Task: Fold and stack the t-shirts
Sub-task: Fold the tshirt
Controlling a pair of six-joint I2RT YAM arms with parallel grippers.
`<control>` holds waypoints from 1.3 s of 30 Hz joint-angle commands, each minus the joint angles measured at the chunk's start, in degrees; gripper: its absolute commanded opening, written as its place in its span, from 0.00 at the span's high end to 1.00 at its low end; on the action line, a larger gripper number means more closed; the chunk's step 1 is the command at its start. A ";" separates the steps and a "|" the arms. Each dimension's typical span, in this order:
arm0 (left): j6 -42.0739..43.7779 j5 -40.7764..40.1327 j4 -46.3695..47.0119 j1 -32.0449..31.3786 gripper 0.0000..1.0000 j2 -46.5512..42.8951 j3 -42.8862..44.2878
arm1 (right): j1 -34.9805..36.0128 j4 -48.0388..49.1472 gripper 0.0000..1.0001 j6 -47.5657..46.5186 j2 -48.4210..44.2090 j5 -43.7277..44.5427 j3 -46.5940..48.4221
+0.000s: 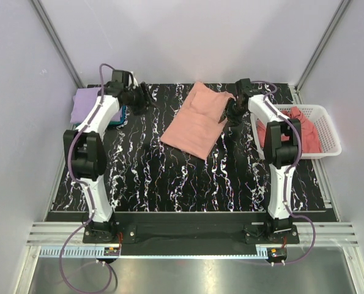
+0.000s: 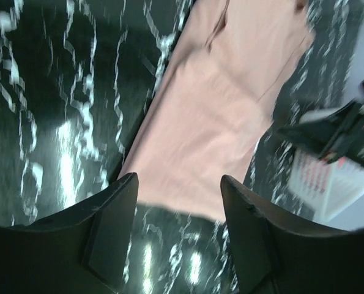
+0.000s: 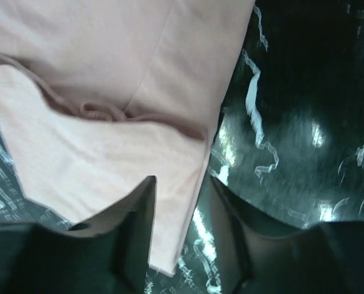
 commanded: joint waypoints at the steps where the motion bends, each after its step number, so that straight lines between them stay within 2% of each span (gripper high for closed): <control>1: 5.53 -1.22 -2.25 -1.67 0.38 0.56 -9.43 | 1.45 -4.56 0.49 3.18 -8.92 -1.21 -1.20; 5: 4.91 1.15 1.80 -1.67 0.37 0.11 -13.93 | 5.05 -0.09 0.40 7.50 -19.62 -2.00 -14.91; 10: 5.96 3.44 1.29 -1.76 0.37 2.31 -13.69 | 9.88 10.17 0.40 12.78 -26.68 -3.59 -31.51; 12: 7.45 2.91 0.14 -1.76 0.37 3.36 -11.67 | 10.33 13.62 0.39 14.01 -27.48 -5.87 -34.44; 16: 7.81 3.08 0.65 -1.76 0.37 4.50 -11.05 | 11.99 16.18 0.36 10.86 -25.37 -6.84 -33.93; 19: 7.11 5.11 2.59 -2.02 0.37 5.47 -11.57 | 12.70 12.60 0.33 6.99 -22.56 -5.89 -31.38; 23: 7.46 4.67 0.58 -2.38 0.39 8.20 -10.35 | 12.79 13.36 0.33 6.37 -22.21 -3.42 -33.91; 25: 7.64 2.49 0.13 -2.73 0.39 7.94 -11.48 | 13.40 15.03 0.34 7.86 -22.12 -2.72 -36.54; 29: 6.06 4.31 3.99 -3.52 0.39 7.67 -14.38 | 13.49 18.46 0.36 9.09 -23.08 -1.75 -39.81; 32: 4.30 5.20 6.81 -4.31 0.39 8.29 -15.26 | 13.40 18.38 0.37 8.39 -20.99 -1.48 -38.76; 37: 6.23 1.25 4.97 -4.84 0.40 8.99 -14.30 | 13.49 17.67 0.38 7.07 -18.43 -0.17 -36.64; 39: 6.23 0.46 5.23 -4.75 0.42 8.90 -15.08 | 13.58 18.64 0.43 7.77 -17.99 -0.78 -37.78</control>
